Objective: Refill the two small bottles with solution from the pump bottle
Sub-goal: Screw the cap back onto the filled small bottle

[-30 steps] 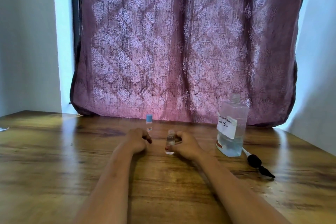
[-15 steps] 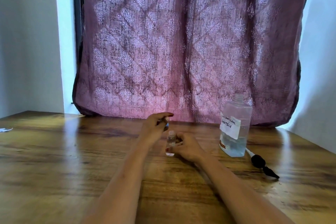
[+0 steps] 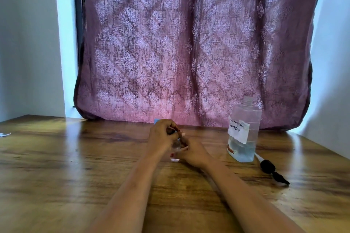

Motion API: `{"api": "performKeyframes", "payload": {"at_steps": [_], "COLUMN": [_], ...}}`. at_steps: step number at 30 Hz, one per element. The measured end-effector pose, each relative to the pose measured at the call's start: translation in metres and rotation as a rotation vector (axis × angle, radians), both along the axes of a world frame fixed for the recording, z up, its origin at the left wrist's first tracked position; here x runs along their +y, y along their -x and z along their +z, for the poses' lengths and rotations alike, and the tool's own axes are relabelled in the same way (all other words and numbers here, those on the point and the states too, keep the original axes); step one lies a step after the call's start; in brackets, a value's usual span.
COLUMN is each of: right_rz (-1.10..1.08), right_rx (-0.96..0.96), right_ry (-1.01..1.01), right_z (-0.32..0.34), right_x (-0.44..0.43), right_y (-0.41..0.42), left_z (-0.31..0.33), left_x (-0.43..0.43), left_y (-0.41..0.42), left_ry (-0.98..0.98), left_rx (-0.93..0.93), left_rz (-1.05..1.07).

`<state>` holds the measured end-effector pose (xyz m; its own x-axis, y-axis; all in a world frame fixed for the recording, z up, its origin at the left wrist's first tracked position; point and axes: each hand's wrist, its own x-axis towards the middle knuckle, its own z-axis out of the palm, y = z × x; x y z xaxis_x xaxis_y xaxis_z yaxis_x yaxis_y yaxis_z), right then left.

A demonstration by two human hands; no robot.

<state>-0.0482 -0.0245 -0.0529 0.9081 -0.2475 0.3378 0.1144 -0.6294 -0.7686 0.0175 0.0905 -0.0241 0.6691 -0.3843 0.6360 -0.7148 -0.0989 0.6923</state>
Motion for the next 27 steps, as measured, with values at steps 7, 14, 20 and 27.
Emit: {"api": "performKeyframes", "payload": {"at_steps": [7, 14, 20, 27], "right_rz": [-0.027, -0.026, -0.019, -0.016], "right_rx": [0.019, 0.022, 0.031, 0.027], "right_ry": [0.003, -0.019, -0.017, -0.014], "right_z": [-0.0003, -0.0001, 0.0005, 0.0002], "right_x": [-0.0028, -0.0016, -0.0021, -0.0035], "right_y": [-0.0001, -0.0017, 0.001, -0.0001], "left_z": [-0.001, -0.0017, -0.0016, 0.0034], "left_x": [0.0026, 0.0085, 0.0086, 0.0109], "left_y": [-0.007, -0.0105, -0.0081, -0.0067], "left_ry": [-0.024, 0.017, -0.007, -0.097], "left_rx": [0.195, 0.257, 0.188, 0.217], "left_rz": [-0.127, -0.242, -0.178, -0.172]}}
